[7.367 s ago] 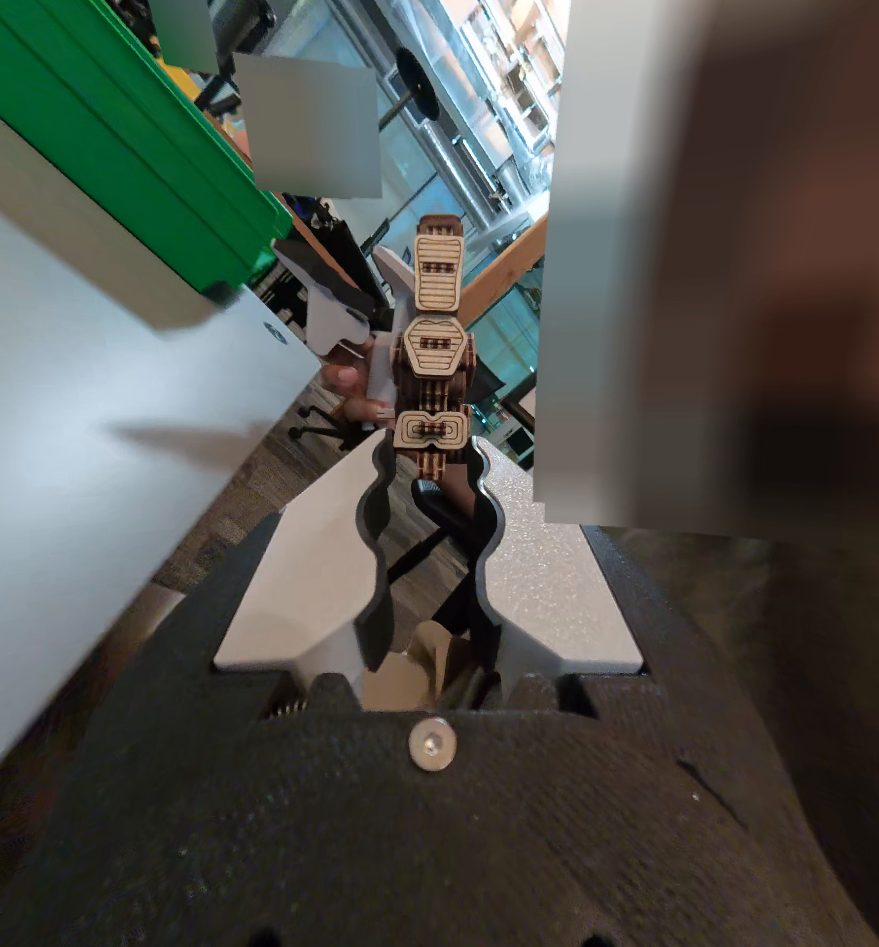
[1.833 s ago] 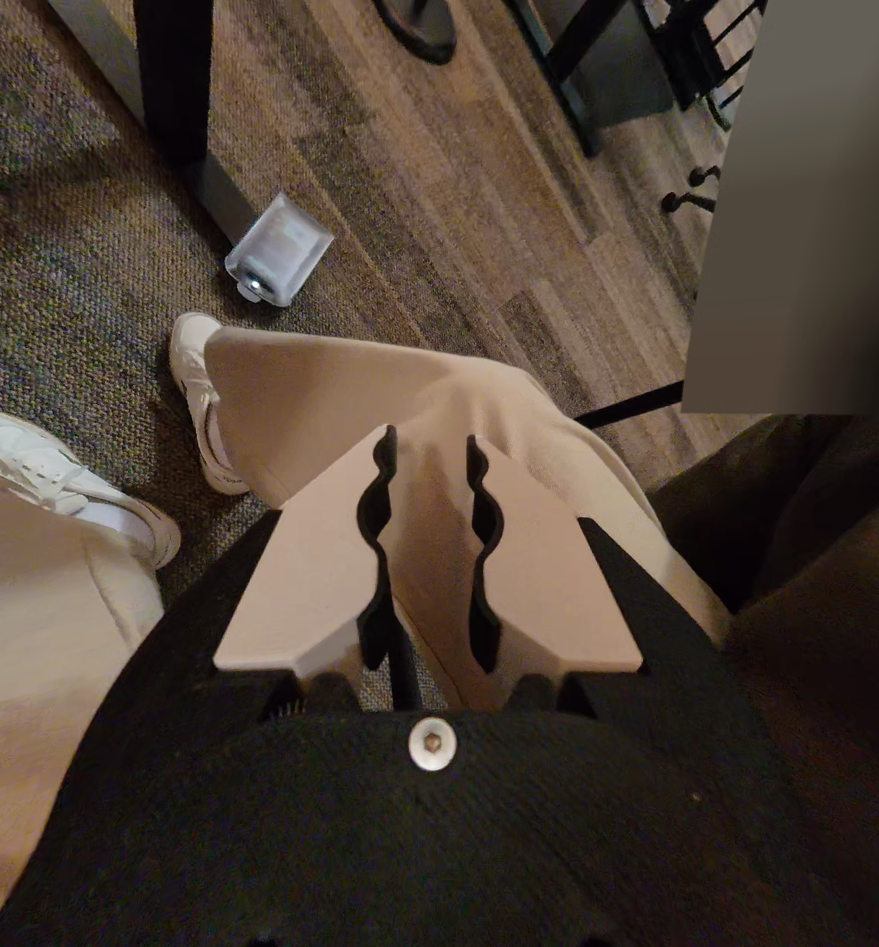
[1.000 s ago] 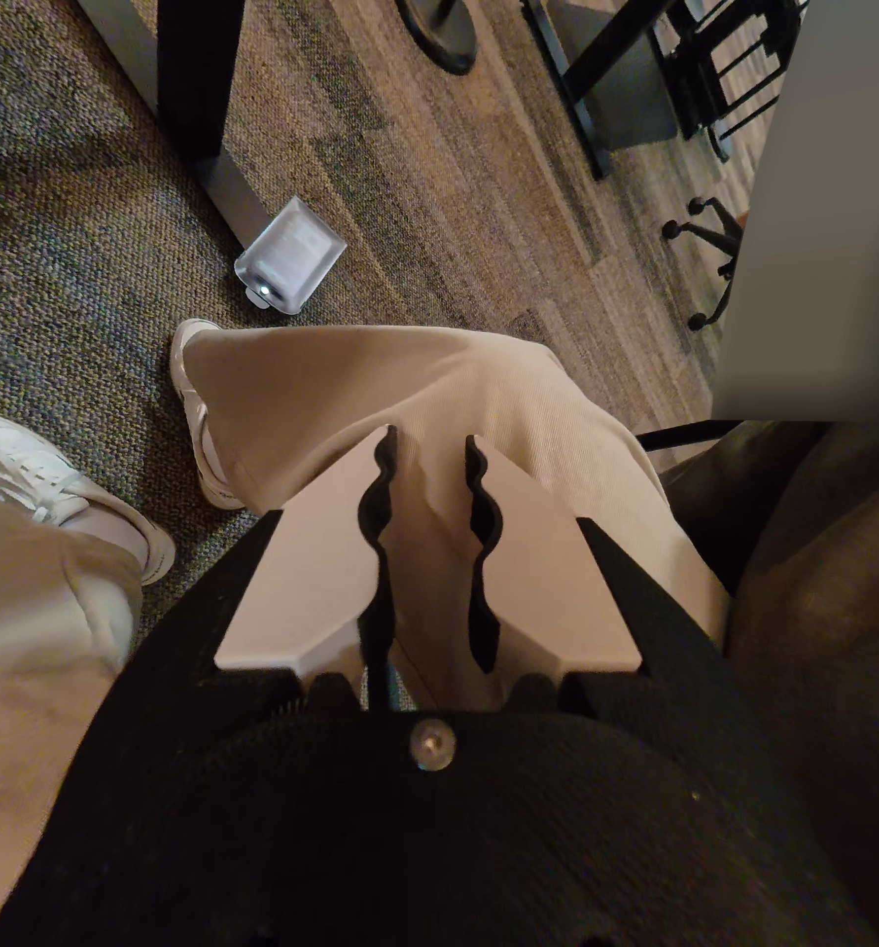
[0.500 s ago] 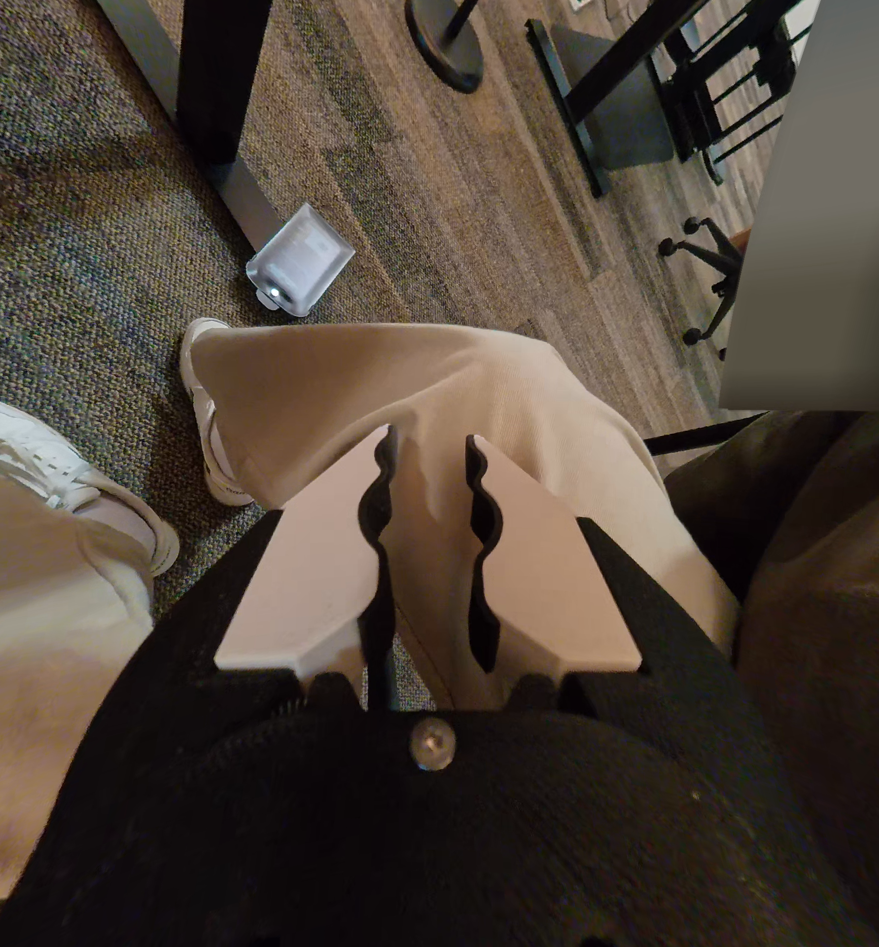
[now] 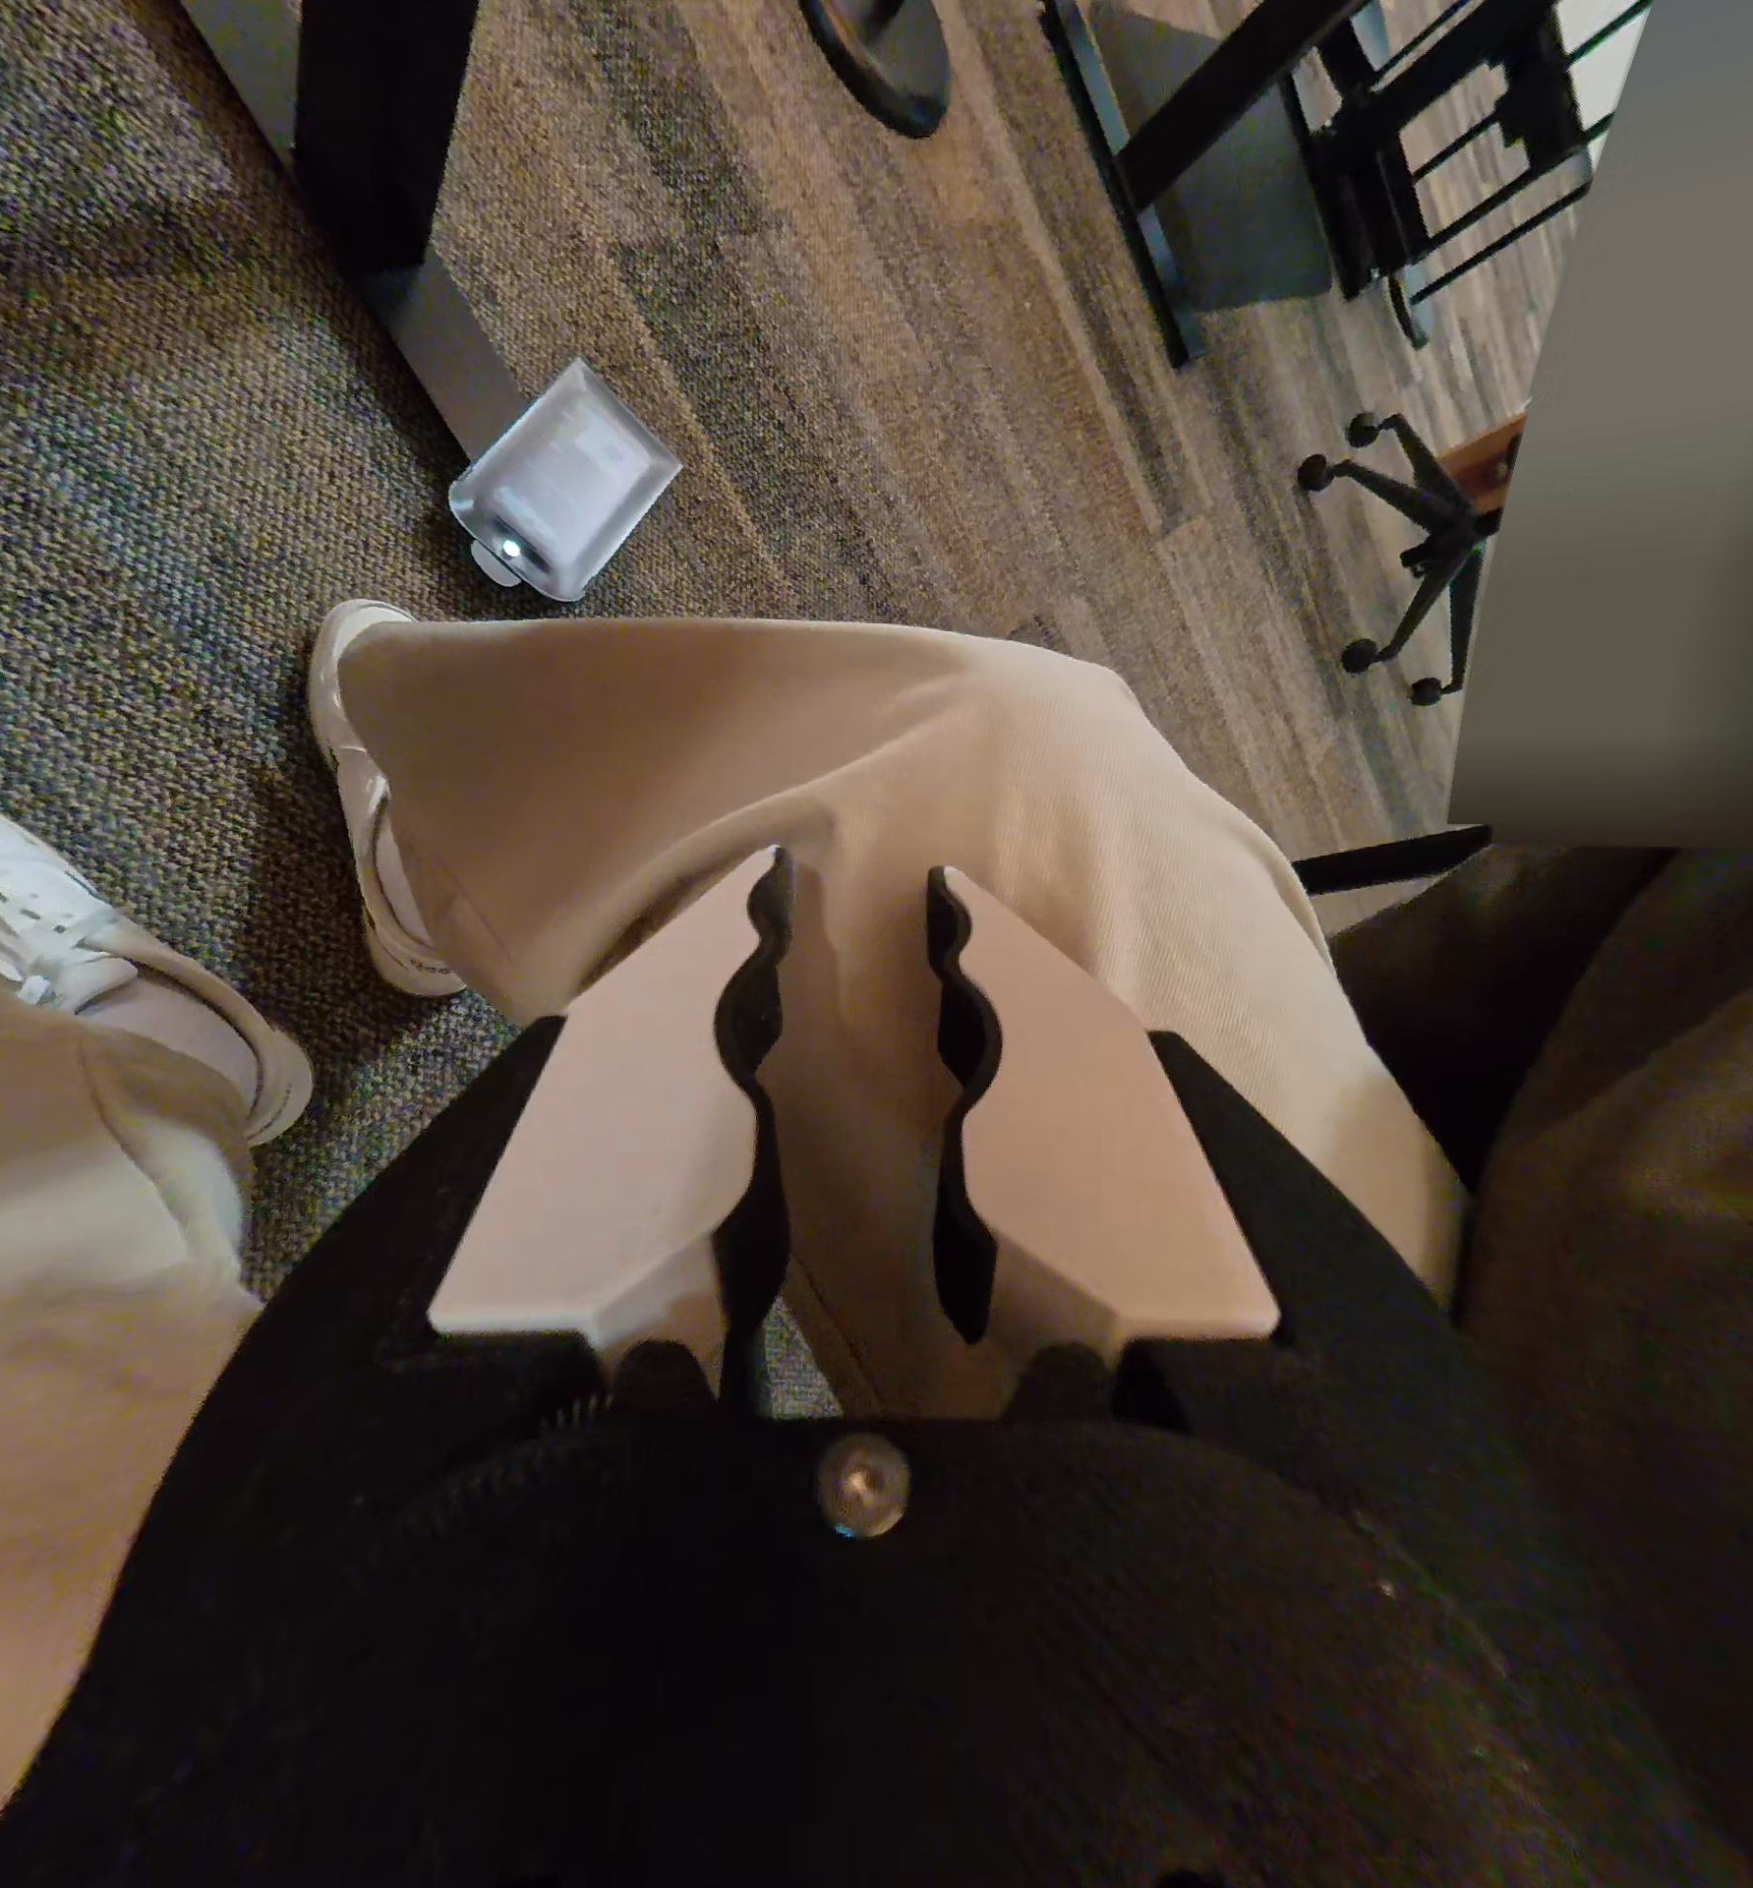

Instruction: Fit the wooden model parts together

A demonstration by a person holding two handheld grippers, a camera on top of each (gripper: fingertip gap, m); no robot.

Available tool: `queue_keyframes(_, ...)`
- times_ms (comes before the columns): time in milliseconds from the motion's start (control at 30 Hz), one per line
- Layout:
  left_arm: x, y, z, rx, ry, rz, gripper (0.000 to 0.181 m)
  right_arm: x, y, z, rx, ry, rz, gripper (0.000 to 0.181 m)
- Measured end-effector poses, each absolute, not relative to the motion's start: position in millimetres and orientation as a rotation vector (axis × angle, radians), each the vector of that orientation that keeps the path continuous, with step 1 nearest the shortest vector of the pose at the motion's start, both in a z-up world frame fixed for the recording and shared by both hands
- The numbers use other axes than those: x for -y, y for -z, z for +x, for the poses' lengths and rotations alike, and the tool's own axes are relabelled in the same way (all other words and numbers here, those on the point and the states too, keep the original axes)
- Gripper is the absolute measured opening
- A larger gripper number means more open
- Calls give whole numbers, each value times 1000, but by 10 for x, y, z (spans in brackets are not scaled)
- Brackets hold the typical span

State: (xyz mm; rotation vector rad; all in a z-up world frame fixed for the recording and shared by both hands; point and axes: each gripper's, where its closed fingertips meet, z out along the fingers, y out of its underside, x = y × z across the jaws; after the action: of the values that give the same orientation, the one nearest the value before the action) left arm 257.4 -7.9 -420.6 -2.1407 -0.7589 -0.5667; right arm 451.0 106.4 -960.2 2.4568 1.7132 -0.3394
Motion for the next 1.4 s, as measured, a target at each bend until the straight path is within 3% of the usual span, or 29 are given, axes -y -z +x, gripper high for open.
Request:
queue_keyframes(133, 89, 4226, 2582, 737, 550, -2172, 24, -1085, 9619, 4337, -2052, 318, 2275, 24)
queue_keyframes(500, 71, 4241, 2619, 747, 584, -2167, 21, -1095, 9753, 4343, -2146, 313, 2103, 2)
queue_keyframes(1100, 90, 4257, 2591, 755, 585, -2168, 20, -1186, 9711, 4250, -1919, 338, 2337, 18)
queue_keyframes(1400, 67, 4273, 2634, 715, 561, -2195, 19, -1236, 9745, 4246, -1807, 286, 2486, 10)
